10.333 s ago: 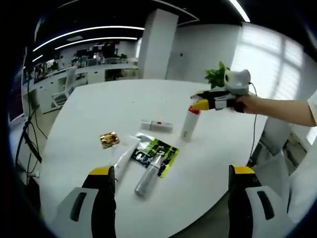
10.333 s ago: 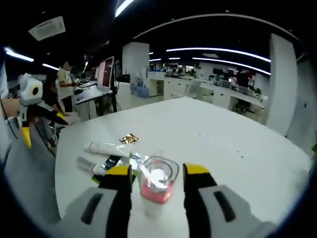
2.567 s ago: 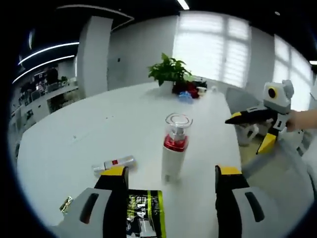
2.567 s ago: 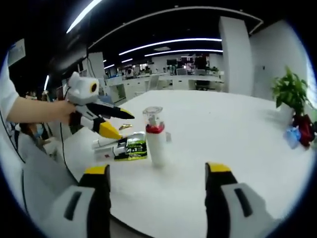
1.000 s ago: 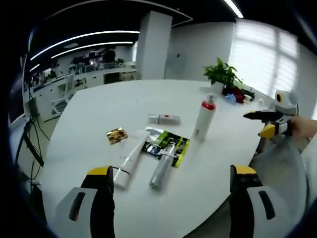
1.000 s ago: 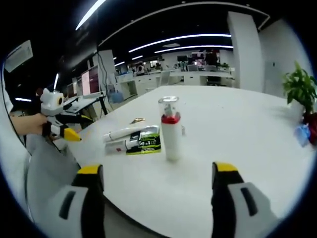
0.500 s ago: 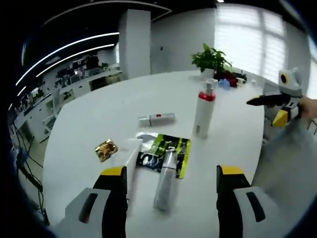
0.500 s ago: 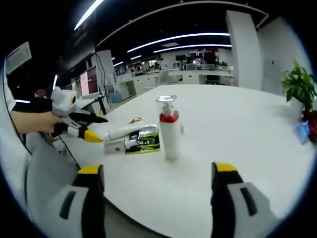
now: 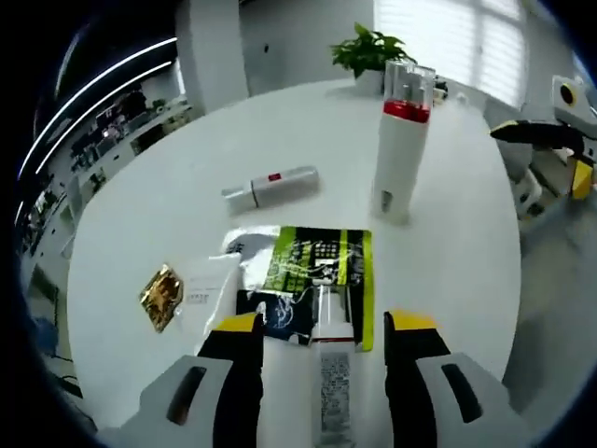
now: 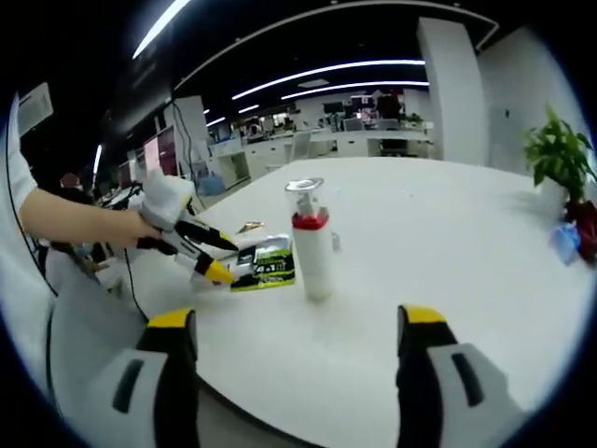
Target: Arrange the skincare products in the storage area until every visible bottle or jar stands upright without overlapping.
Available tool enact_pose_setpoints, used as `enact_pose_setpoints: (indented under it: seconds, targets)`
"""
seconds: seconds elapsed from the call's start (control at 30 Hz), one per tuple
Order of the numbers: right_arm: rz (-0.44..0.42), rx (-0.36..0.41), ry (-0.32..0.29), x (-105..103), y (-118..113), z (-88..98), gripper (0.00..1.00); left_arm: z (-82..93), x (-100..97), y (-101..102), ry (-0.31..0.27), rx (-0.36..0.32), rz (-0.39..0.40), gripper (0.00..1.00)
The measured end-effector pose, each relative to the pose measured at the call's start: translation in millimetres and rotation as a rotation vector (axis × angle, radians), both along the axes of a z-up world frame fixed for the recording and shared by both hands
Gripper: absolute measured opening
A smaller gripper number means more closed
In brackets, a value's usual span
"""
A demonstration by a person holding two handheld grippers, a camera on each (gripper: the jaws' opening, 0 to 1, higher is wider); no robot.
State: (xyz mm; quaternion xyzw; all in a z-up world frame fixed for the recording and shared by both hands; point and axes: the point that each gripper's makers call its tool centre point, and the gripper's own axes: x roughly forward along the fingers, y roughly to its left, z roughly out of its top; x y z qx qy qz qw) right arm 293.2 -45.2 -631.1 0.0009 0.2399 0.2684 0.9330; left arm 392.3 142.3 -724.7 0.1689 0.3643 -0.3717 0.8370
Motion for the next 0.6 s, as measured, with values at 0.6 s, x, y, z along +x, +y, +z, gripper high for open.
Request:
enact_pose_setpoints:
  seconds: [0.6]
  targets:
    - [-0.026, -0.014, 0.006, 2, -5, -1.6, 0.88, -17.0, 6.8, 3, 0.066, 0.043, -0.074, 0.38]
